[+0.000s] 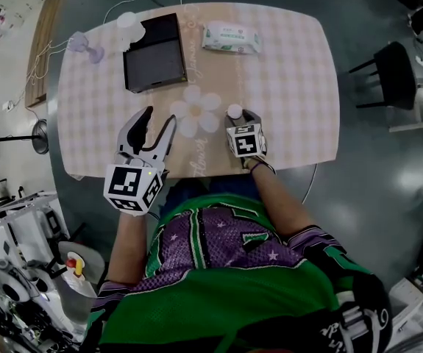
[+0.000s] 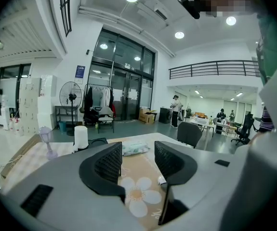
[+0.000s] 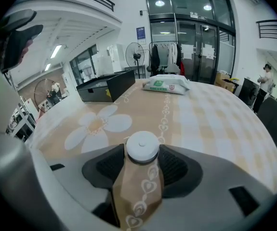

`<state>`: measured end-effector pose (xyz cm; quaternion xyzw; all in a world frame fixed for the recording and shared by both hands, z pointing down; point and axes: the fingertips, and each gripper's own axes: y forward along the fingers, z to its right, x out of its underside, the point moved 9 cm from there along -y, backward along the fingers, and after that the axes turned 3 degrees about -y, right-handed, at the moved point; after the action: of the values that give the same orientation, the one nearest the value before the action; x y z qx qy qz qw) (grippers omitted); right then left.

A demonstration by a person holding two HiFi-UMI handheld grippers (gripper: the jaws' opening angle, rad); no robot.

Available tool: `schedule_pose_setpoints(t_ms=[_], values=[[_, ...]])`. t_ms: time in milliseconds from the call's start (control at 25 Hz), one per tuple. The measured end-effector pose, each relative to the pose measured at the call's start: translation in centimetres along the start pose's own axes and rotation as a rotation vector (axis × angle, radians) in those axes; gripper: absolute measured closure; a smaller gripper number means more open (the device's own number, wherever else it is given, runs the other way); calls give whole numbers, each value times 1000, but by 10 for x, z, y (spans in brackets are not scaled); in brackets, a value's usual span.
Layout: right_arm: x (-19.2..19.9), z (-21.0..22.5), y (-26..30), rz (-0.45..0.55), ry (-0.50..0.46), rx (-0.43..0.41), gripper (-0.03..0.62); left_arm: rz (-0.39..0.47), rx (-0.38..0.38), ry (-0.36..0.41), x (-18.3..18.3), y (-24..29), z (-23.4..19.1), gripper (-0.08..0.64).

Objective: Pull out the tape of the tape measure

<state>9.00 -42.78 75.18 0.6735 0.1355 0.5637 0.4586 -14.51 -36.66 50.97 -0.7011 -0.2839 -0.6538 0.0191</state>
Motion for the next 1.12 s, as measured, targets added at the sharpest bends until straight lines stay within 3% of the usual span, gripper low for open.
schedule_pose_setpoints(t_ms=[880, 1120], values=[[-9, -2, -1, -19, -41, 19, 385, -6, -32, -15, -3, -27, -10, 334], [-21, -8, -24, 31, -45, 34, 383, 18, -39, -32, -5, -48, -22, 334]])
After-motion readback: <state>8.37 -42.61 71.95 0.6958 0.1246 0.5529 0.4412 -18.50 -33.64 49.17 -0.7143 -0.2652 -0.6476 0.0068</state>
